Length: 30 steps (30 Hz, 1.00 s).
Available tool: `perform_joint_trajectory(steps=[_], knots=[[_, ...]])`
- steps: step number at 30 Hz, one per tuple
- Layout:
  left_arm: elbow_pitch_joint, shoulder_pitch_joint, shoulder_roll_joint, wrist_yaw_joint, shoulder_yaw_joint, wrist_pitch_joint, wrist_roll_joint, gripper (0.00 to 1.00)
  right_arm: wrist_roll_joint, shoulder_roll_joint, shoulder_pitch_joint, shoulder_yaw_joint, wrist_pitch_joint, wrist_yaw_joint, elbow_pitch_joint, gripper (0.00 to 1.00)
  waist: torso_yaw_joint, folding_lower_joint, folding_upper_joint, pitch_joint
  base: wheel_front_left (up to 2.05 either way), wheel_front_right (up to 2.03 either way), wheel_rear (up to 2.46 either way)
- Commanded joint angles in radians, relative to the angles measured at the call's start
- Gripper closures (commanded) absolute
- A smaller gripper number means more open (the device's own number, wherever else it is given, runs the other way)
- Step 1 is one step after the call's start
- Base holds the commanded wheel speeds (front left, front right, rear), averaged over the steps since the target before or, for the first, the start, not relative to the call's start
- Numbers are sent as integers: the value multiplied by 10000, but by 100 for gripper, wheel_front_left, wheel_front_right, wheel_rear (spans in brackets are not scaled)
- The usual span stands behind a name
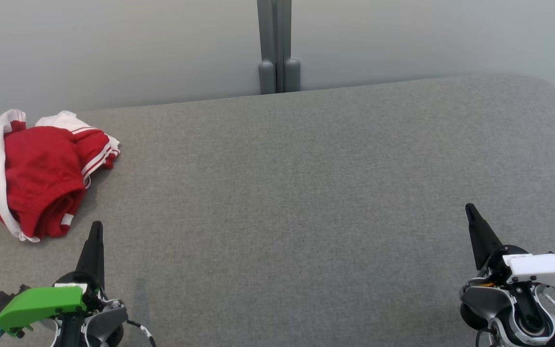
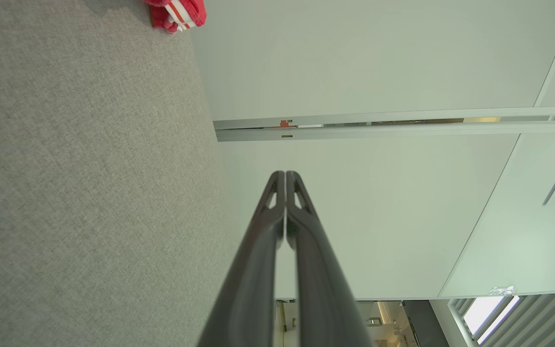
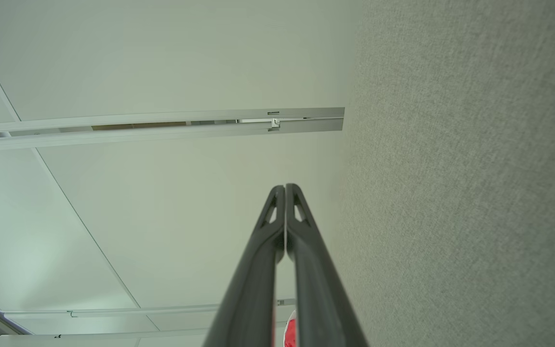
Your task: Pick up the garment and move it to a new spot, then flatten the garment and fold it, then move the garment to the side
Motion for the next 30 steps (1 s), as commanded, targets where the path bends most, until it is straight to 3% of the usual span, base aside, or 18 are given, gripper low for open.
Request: perform_joint_trajectory(steps=[1,30], knots=[[-13,-110,35,-60,5,23,1,100,71,-42,-54,-8,22,4,-49,100,0,0,0,0,0,0,0],[-13,-110,35,-60,5,23,1,100,71,-42,-55,-7,22,4,-49,100,0,0,0,0,0,0,0]])
